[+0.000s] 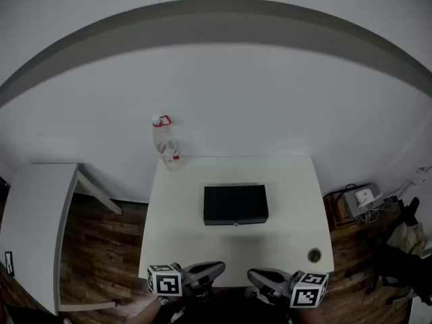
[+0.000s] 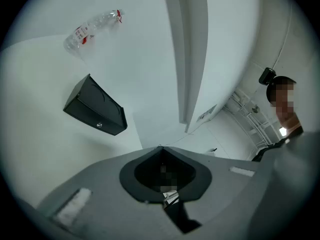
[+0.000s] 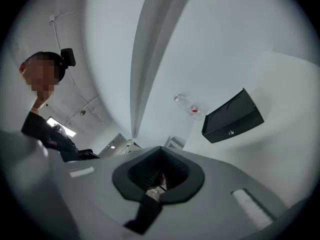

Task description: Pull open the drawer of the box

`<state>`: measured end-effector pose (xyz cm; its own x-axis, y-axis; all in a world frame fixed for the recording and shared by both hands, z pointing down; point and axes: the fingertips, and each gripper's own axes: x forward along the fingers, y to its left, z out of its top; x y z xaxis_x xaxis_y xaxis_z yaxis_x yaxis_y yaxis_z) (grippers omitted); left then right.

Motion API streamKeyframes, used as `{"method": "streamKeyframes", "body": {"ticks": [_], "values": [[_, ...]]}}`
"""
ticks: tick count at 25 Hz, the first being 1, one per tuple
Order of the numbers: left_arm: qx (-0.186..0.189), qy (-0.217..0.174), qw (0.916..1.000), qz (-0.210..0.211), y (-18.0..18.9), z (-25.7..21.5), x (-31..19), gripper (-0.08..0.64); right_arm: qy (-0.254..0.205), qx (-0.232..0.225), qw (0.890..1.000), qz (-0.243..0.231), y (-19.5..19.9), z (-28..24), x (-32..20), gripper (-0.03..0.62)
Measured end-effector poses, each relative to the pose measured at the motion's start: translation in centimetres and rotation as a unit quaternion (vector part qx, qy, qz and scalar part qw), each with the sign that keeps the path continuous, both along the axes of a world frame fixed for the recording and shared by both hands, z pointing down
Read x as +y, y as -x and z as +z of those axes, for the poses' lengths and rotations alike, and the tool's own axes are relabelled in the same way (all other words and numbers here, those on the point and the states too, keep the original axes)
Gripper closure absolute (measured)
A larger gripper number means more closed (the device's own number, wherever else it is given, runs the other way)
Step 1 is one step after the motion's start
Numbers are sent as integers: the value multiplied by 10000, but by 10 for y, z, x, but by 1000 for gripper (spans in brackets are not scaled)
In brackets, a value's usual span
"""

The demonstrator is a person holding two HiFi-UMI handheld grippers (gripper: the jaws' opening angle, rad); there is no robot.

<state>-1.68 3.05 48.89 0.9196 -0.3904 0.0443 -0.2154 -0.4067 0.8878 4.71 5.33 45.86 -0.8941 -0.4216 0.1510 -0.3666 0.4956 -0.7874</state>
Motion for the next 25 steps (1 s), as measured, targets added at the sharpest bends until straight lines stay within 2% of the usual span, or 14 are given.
{"method": "streamKeyframes", "body": {"ticks": [17,25], "values": [[27,23,10000,-21,-1,1,-6,557,-45,83,10000,-8,1,1,-5,589],[-13,33,10000,-34,1,3,-9,557,-91,-145,9999,-10,-1,-3,-9,588]]}}
